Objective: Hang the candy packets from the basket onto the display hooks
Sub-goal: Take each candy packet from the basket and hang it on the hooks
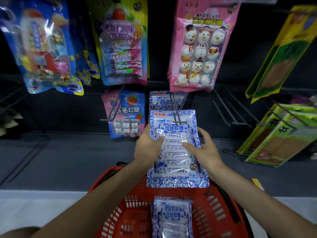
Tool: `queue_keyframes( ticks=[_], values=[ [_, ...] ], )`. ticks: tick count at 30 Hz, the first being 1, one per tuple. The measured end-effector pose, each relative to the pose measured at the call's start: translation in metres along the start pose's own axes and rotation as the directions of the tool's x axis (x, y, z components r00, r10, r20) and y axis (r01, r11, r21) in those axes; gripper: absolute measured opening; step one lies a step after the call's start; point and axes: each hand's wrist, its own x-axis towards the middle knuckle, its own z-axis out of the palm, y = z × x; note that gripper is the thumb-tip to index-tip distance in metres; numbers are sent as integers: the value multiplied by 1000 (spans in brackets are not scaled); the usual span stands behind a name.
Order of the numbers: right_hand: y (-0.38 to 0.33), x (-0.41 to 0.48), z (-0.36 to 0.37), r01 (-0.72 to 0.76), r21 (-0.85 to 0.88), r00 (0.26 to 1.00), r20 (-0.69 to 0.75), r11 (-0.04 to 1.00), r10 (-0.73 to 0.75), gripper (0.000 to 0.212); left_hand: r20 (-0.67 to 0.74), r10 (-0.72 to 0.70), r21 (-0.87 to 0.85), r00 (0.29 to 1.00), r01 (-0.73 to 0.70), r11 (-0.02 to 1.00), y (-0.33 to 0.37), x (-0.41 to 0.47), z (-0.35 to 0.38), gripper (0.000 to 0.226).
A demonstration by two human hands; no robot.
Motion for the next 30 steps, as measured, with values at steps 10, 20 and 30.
queue_keyframes(
  ticks=[10,20,30],
  values=[
    [-13,61,18,20,-7,999,-46,1000,-21,75,-19,-126,8,992,126,992,-4,67,2,70],
    [0,132,42,48,-133,990,-128,990,-65,89,-165,-171,15,971,176,984,-15,117,24,46],
    [23,163,66,-32,-190,966,-257,981,-18,53,-195,-172,59,966,186,981,-33,144,59,54]
  ],
)
